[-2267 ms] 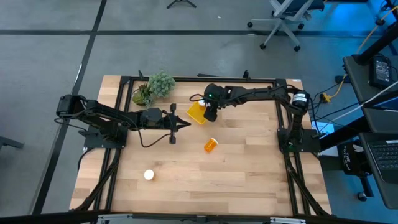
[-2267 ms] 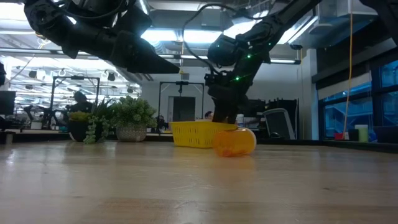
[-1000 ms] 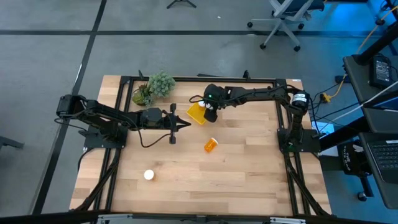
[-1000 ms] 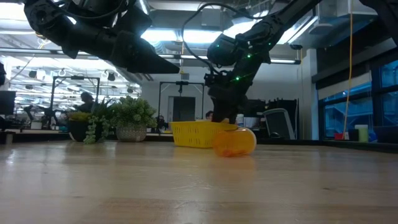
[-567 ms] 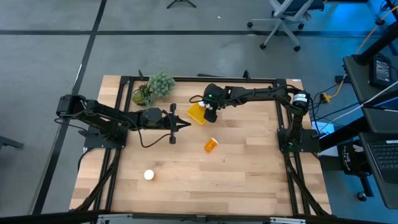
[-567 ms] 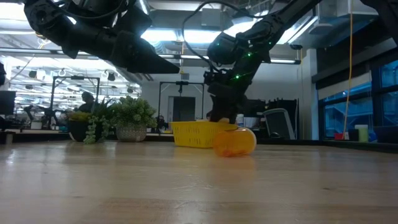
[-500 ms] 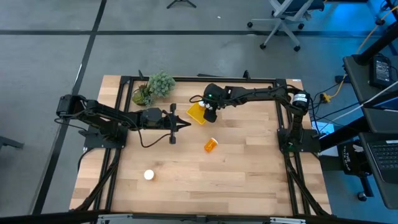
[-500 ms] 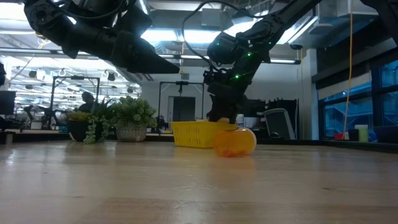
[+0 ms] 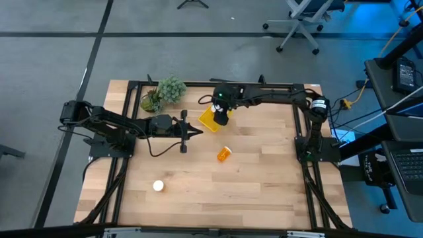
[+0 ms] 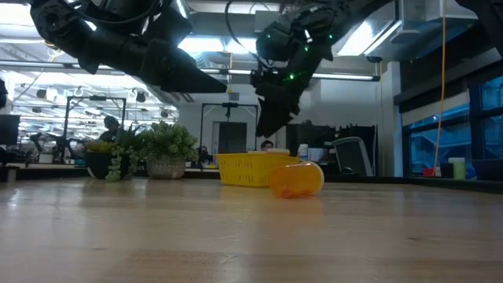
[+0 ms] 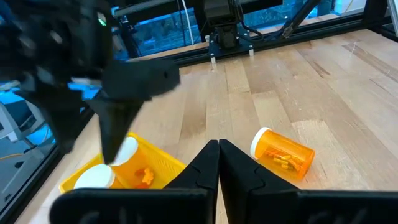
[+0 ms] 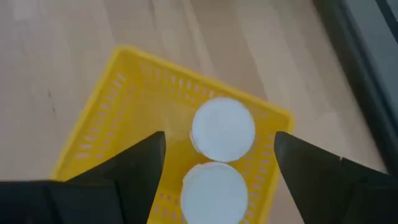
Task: Pick and place pill bottles into a basket
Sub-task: Put the orange pill bottle into the yellow bin
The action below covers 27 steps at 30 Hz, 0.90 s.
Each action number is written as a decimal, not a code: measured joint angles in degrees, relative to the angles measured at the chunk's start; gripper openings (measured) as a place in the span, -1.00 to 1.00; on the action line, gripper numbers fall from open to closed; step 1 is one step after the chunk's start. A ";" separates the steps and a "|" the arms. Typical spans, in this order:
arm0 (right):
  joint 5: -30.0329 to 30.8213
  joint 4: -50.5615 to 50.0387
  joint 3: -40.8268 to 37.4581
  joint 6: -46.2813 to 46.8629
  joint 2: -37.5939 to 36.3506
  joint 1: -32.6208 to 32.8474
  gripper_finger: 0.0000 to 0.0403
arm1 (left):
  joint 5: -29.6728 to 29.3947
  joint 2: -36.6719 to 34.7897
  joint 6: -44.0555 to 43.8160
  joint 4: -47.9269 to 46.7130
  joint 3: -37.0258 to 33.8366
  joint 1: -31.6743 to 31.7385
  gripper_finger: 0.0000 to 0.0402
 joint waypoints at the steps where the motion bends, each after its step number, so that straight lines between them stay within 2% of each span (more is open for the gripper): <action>1: 0.24 -0.55 1.08 -0.27 -0.07 0.28 0.50 | -0.06 0.00 0.02 0.00 0.00 0.00 -0.96; 7: 9.90 -2.37 4.36 -3.48 -4.63 4.07 0.50 | -2.47 0.02 0.47 0.00 0.00 0.01 -0.99; 12: 10.12 -0.37 1.30 -0.51 -11.62 7.11 0.50 | -2.32 0.02 0.76 -0.05 0.00 -0.08 -0.97; 16: 11.51 5.17 -6.93 2.75 -17.02 9.49 0.50 | -2.32 0.02 0.92 -0.02 0.00 -0.08 -0.97; 20: 16.83 18.21 -19.02 2.59 -22.11 14.06 0.50 | -2.25 0.02 0.84 0.05 0.00 -0.17 -0.99; 24: 18.90 29.61 -29.06 4.20 -27.07 18.15 0.50 | -2.08 0.02 0.58 0.13 0.00 -0.56 -0.98; 27: 19.83 34.35 -34.82 7.30 -30.49 20.11 0.50 | -2.08 0.02 0.52 0.17 0.00 -1.28 -0.98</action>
